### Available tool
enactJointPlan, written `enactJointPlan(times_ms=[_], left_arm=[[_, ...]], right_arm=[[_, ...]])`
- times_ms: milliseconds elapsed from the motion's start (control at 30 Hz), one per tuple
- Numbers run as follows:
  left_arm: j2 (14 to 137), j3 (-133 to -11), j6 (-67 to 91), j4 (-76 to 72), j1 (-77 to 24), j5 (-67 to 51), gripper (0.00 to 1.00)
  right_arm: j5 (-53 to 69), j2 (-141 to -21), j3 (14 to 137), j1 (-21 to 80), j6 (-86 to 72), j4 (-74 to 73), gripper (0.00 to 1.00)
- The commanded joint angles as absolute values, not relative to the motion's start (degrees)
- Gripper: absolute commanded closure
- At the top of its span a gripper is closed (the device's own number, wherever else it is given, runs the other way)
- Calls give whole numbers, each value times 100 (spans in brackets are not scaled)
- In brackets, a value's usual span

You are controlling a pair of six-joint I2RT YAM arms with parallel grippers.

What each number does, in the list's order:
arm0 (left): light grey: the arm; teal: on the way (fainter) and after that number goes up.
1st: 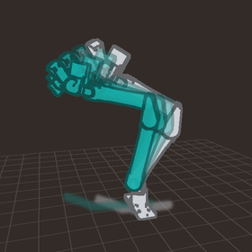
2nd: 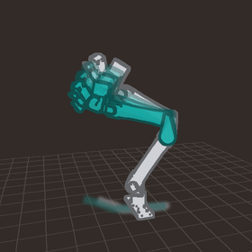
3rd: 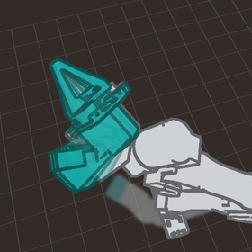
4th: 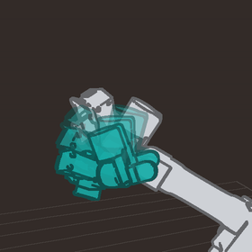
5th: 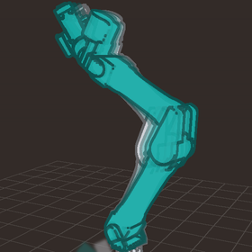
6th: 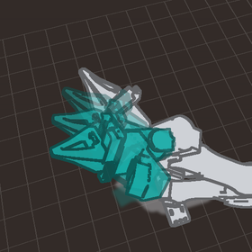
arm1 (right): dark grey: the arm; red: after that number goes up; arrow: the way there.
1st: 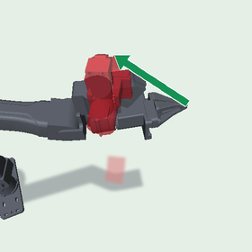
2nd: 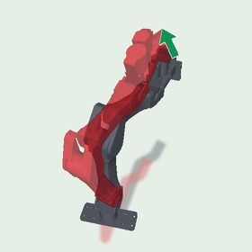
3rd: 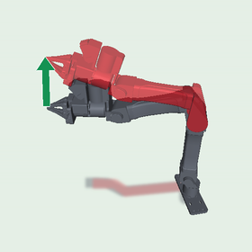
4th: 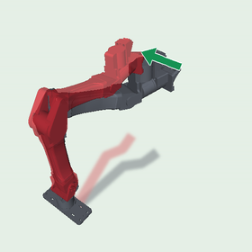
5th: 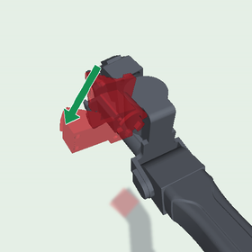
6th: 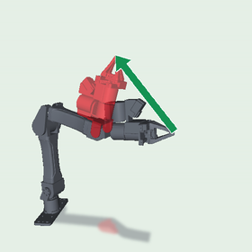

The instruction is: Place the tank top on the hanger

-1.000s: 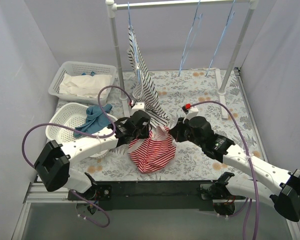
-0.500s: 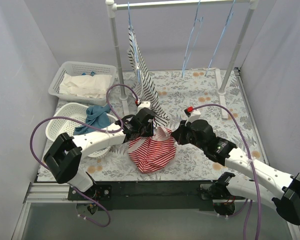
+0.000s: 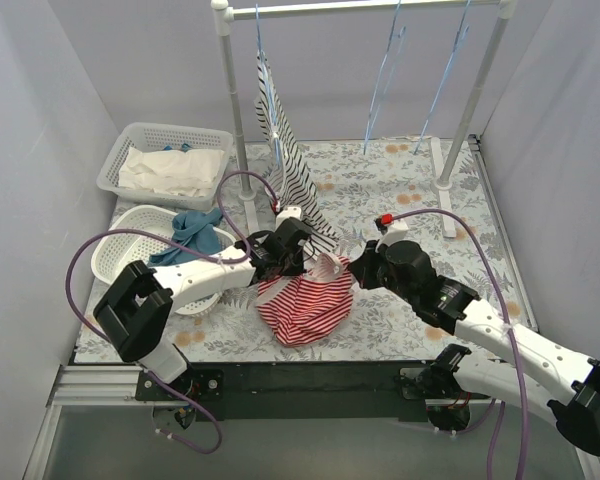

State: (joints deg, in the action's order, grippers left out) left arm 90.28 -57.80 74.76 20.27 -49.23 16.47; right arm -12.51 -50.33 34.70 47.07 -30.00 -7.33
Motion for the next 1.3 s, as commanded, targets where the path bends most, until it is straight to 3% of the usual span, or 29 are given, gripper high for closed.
enactJointPlan(times_ms=[0, 333, 567, 800, 1033, 1267], left_arm=[[8168, -6204, 7366, 2126, -4896, 1941, 100], [6092, -7610, 6645, 1918, -4860, 2242, 100], [6248, -8779, 6056, 1239, -4852, 1837, 100], [6092, -8034, 6143, 949, -4860, 1653, 100], [5371, -6208, 7074, 914, -4860, 1074, 100], [4712, -3659, 8111, 642, -4860, 10, 100]], right_arm=[[-1792, -4756, 3796, 4746, -2892, -1044, 99], [-3584, -4201, 5808, 4737, -1979, -1820, 99], [-4008, -4710, 7408, 4737, -995, -1346, 99], [-4237, -5001, 7893, 4737, -641, -1177, 99], [-3667, -4202, 6015, 4737, -2002, -1572, 99], [-2445, -3008, 2906, 4737, -4032, -1863, 99]])
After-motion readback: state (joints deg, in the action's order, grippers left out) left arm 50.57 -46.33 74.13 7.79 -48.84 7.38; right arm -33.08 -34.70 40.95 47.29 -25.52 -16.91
